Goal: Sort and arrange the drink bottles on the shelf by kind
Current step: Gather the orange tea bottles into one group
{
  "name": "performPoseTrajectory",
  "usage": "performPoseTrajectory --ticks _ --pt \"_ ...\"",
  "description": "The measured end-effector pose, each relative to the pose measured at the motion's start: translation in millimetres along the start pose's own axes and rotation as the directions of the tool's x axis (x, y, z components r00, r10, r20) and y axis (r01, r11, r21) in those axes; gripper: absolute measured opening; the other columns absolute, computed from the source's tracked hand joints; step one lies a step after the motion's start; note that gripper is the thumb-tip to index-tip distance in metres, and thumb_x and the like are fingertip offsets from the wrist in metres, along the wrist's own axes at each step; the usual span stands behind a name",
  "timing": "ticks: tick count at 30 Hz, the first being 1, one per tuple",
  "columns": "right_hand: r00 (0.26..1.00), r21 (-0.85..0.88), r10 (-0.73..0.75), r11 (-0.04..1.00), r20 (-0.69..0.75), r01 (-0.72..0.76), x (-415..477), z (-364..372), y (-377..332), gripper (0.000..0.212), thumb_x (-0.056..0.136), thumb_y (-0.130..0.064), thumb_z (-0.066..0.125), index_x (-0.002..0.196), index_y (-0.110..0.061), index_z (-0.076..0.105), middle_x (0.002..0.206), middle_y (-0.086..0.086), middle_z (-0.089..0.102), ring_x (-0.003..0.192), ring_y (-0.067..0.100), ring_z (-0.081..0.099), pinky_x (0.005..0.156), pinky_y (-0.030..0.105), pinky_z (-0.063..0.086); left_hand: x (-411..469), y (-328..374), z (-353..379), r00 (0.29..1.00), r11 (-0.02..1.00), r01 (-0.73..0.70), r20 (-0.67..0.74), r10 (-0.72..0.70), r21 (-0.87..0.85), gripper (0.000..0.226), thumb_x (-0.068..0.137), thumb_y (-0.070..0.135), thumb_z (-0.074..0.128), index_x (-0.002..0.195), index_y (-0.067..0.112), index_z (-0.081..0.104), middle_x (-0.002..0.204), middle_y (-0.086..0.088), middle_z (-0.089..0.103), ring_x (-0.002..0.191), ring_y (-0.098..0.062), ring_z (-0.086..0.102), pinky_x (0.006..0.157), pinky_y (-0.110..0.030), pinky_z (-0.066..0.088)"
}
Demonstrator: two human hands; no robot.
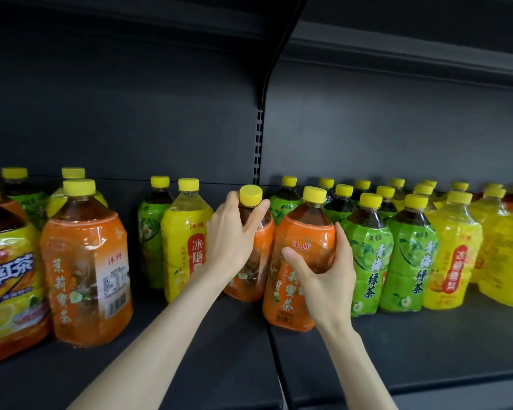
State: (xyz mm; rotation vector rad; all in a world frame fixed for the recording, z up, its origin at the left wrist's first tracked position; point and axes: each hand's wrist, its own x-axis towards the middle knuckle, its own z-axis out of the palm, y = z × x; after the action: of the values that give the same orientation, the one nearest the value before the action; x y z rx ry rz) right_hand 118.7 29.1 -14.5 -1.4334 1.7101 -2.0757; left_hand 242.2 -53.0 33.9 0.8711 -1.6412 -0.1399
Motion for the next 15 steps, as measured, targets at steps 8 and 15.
performPoseTrajectory --ticks 8,15 --pt "0.999 0.012 0.022 1.000 0.043 -0.022 -21 -22 -7 0.115 0.042 -0.069 0.078 0.142 -0.033 0.032 0.135 -0.008 0.041 0.122 0.013 0.048 0.097 0.043 0.050 -22 27 -38 0.996 0.998 0.005 -0.086 -0.011 -0.066 0.036 0.084 0.058 0.055 0.079 0.022 0.060 0.072 0.009 0.064 0.072 -0.007 0.060 0.063 -0.025 0.047" --pt "0.981 0.273 0.067 0.955 0.183 -0.116 -31 -30 -8 0.095 0.048 -0.055 0.079 0.133 -0.038 0.040 0.116 -0.008 0.064 0.099 0.009 0.067 0.078 0.029 0.059 -47 19 -55 0.939 0.880 0.319 0.242 -0.244 -0.351 0.057 0.067 0.067 0.067 0.116 0.044 0.050 0.117 0.014 0.058 0.108 -0.004 0.055 0.087 -0.025 0.048"
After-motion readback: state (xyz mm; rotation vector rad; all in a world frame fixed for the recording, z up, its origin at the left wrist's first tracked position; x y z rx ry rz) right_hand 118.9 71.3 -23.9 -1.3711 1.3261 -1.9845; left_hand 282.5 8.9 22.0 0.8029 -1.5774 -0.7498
